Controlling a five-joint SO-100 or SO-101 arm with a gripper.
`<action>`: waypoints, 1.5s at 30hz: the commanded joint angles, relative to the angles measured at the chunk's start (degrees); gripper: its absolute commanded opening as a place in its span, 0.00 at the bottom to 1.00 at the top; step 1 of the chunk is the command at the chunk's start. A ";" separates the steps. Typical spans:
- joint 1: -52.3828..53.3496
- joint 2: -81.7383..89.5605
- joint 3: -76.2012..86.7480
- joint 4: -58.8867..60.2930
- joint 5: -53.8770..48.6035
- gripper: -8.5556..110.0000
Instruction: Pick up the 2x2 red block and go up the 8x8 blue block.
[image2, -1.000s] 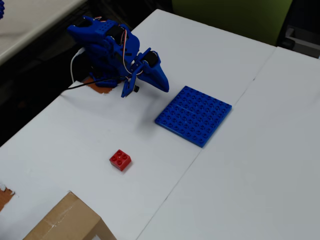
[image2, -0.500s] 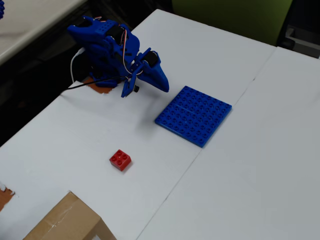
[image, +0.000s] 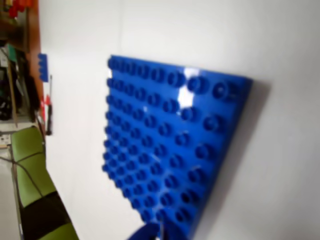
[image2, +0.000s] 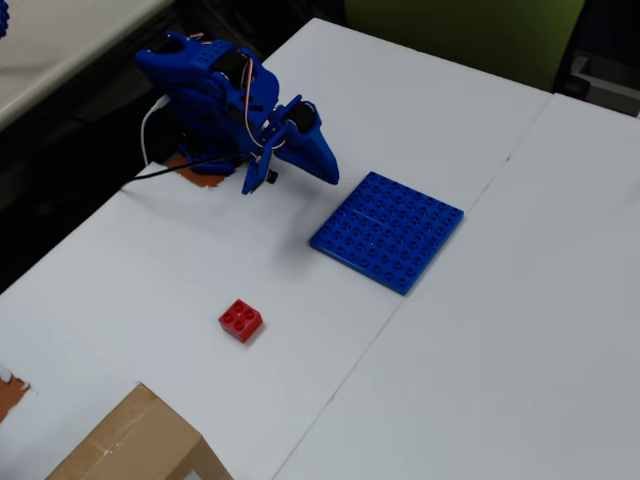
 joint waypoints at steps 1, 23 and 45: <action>0.70 0.44 -0.44 -3.08 -6.94 0.07; 2.02 -33.31 -48.78 28.21 -45.97 0.09; 30.67 -90.44 -104.94 59.33 -108.72 0.16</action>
